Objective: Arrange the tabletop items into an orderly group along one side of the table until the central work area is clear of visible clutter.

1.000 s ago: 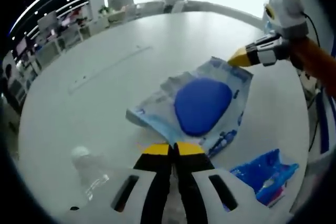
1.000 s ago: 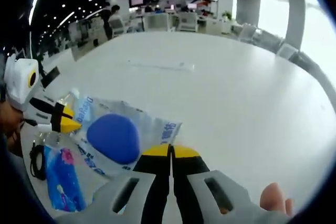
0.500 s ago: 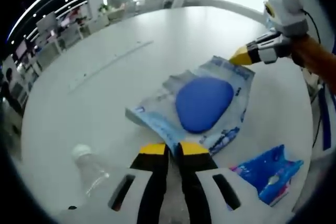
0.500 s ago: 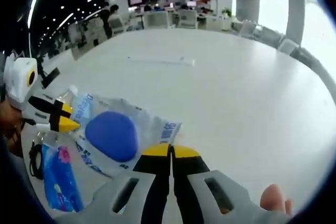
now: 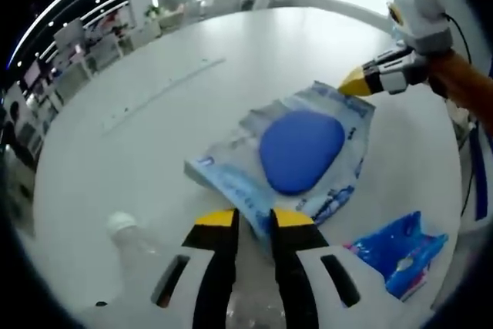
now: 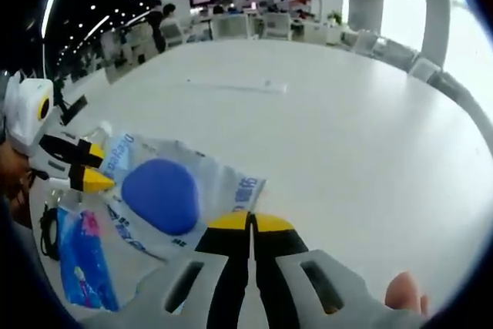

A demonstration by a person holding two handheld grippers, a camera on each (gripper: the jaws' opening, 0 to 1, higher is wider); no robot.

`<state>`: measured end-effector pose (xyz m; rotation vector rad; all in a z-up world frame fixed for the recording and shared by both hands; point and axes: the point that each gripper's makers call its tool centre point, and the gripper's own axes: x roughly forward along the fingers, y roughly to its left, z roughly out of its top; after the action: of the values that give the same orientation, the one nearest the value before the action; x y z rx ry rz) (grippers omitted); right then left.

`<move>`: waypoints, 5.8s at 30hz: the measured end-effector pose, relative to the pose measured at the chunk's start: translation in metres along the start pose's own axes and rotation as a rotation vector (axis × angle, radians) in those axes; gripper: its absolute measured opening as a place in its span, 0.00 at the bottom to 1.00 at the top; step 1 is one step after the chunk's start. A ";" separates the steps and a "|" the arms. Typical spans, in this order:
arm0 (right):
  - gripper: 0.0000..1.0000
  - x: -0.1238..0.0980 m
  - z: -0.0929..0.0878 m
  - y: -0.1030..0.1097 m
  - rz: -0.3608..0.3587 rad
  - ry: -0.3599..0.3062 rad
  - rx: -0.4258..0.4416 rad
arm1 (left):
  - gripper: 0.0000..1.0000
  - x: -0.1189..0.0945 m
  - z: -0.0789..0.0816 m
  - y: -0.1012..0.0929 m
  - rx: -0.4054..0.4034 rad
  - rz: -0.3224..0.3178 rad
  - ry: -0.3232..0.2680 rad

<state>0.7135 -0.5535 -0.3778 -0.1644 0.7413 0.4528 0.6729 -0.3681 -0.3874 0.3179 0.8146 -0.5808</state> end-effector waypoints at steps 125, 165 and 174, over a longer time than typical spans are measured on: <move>0.70 -0.157 -0.042 0.138 0.171 -0.173 -0.175 | 0.75 -0.155 -0.032 -0.066 0.024 -0.395 -0.319; 0.45 -0.151 -0.087 0.179 0.264 -0.008 -0.147 | 0.55 -0.126 -0.083 -0.075 -0.058 -0.457 -0.203; 0.43 -0.145 -0.087 0.183 0.283 0.016 -0.167 | 0.46 -0.112 -0.084 -0.071 -0.077 -0.432 -0.170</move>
<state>0.4835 -0.4658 -0.3399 -0.2210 0.7451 0.7847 0.5198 -0.3446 -0.3603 0.0173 0.7415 -0.9637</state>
